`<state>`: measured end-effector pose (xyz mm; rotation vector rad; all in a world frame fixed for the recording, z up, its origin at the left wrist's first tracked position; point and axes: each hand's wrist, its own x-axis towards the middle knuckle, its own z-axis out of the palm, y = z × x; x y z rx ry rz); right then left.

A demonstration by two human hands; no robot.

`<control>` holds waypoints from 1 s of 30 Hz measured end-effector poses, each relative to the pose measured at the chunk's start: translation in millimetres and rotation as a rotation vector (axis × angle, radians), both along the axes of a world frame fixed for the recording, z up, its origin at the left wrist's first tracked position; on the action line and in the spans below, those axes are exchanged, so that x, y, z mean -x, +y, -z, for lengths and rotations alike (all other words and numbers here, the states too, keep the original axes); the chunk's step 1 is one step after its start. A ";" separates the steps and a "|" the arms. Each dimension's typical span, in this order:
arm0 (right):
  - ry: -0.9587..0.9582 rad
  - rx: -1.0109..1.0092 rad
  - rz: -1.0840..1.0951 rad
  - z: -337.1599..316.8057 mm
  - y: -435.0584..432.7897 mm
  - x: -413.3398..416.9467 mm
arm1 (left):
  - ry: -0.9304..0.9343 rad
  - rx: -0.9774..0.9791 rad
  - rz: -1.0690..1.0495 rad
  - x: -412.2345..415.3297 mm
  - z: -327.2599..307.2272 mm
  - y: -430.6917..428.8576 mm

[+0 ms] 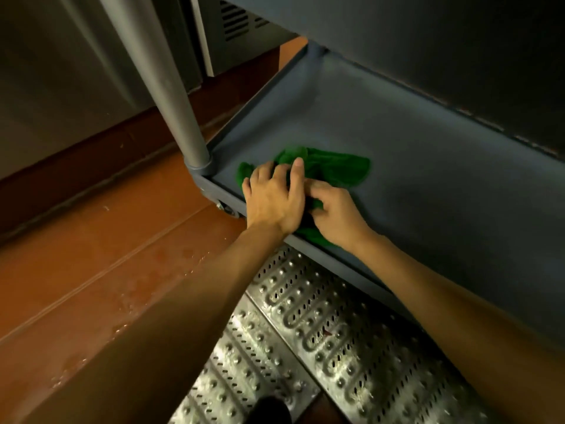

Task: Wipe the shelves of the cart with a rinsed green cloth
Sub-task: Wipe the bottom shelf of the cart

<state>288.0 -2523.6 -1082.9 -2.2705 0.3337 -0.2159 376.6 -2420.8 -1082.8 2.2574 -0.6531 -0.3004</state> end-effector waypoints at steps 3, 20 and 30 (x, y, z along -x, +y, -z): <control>0.022 -0.203 0.187 -30.8 18.7 20.9 | 0.177 -0.025 0.094 14.9 -29.0 20.2; 0.021 -0.708 0.301 -303.0 134.7 80.5 | 1.048 0.430 -0.467 74.8 -220.2 131.3; -0.001 -0.847 0.337 -505.7 152.1 88.7 | 1.228 0.547 -0.439 88.9 -425.2 153.3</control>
